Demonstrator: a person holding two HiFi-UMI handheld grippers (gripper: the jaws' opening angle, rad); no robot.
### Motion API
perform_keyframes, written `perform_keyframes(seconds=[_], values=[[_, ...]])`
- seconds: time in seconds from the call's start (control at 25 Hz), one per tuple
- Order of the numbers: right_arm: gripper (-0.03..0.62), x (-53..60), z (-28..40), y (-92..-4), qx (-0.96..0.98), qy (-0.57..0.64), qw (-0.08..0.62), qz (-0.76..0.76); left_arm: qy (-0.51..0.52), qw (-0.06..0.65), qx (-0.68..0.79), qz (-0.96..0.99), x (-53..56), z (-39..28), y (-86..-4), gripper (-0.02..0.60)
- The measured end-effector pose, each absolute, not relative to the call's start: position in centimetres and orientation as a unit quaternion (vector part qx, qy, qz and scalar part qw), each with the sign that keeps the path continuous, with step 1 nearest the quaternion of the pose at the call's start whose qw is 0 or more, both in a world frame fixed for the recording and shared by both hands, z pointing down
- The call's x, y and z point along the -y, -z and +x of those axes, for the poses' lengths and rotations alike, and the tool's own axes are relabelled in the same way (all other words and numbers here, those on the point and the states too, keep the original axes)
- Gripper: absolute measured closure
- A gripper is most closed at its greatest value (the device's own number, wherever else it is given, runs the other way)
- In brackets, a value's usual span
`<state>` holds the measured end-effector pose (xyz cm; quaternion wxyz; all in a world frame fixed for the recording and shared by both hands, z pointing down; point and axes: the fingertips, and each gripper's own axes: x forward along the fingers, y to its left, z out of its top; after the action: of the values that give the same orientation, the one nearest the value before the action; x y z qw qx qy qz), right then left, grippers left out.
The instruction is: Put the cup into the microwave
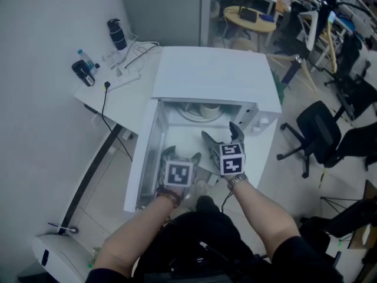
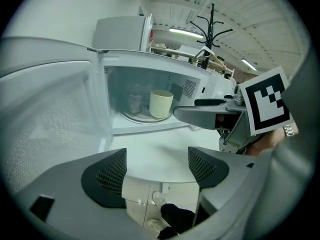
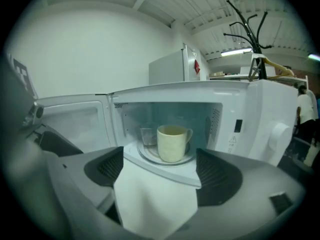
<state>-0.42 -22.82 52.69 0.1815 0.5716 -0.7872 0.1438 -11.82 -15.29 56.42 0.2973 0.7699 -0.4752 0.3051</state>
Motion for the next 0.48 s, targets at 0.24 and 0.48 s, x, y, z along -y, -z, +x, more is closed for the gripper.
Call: perform_keyframes(seconds=[0.24, 0.48], values=[[0.126, 20.0, -0.3, -51.0, 0.786, -0.136, 0.181, 0.575, -0.291, 0.304, 0.472, 0.775, 14.2, -11.9, -55.2, 0.201], [0.178, 17.7, -0.4, -48.7, 0.798, -0.125, 0.169, 0.565, -0.275, 0.304, 0.473, 0.780, 13.8, -11.7, -53.6, 0.201]])
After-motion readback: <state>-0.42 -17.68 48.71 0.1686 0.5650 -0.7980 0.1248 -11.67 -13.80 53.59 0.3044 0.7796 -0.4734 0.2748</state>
